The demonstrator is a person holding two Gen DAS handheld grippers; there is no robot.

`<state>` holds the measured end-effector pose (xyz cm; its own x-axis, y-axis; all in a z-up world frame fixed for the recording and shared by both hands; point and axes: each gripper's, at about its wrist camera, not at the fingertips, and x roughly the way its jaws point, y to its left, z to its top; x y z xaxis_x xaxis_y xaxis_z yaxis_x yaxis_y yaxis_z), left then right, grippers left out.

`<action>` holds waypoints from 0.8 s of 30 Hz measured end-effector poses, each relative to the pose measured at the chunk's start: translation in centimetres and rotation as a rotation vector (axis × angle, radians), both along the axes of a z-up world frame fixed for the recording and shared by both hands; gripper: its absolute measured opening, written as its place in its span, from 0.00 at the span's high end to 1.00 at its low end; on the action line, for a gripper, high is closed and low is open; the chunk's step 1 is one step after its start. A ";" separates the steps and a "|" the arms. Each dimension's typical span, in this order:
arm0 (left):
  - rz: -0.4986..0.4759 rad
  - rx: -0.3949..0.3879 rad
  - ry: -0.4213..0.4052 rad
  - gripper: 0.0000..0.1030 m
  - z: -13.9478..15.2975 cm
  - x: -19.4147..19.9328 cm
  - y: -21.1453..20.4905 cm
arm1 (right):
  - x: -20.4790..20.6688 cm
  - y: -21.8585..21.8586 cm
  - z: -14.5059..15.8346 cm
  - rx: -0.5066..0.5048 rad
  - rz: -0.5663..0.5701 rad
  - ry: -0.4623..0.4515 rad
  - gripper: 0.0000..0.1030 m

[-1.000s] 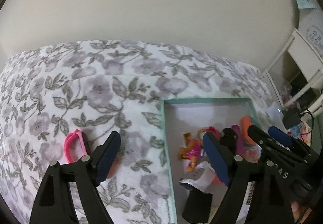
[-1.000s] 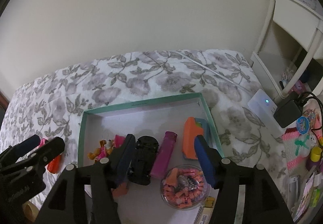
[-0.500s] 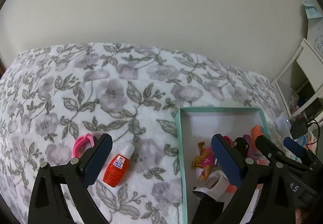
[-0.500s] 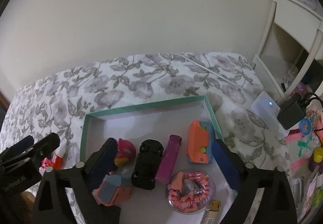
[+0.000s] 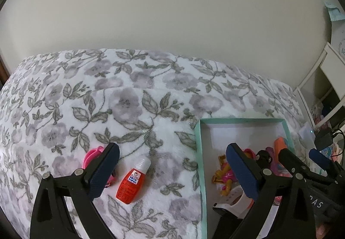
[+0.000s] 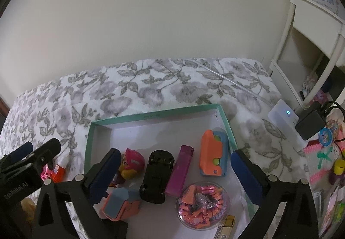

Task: Organize rigid objects
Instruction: 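Move both grippers back over the pink band and orange glue bottle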

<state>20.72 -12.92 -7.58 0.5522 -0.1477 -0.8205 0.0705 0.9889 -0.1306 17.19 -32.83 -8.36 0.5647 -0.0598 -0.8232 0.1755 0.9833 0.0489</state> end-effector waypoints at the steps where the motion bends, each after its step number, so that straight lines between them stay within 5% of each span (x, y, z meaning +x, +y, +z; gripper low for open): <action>1: 0.002 0.001 0.001 0.04 0.0 0.0 0.0 | 0.0 0.1 0.0 -0.001 0.002 0.001 0.00; 12: 0.033 -0.012 0.026 0.04 -0.4 0.7 1.4 | 0.1 1.2 -0.3 -0.003 0.029 0.009 0.00; 24: 0.180 -0.037 0.100 0.04 -1.8 2.2 9.1 | 0.5 8.5 -0.5 -0.005 0.189 0.000 0.00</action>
<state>22.89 -3.77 -9.36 0.4882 -0.0850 -0.8686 -0.1216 0.9789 -0.1642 17.74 -24.35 -8.90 0.5665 0.0436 -0.8229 -0.0126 0.9989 0.0443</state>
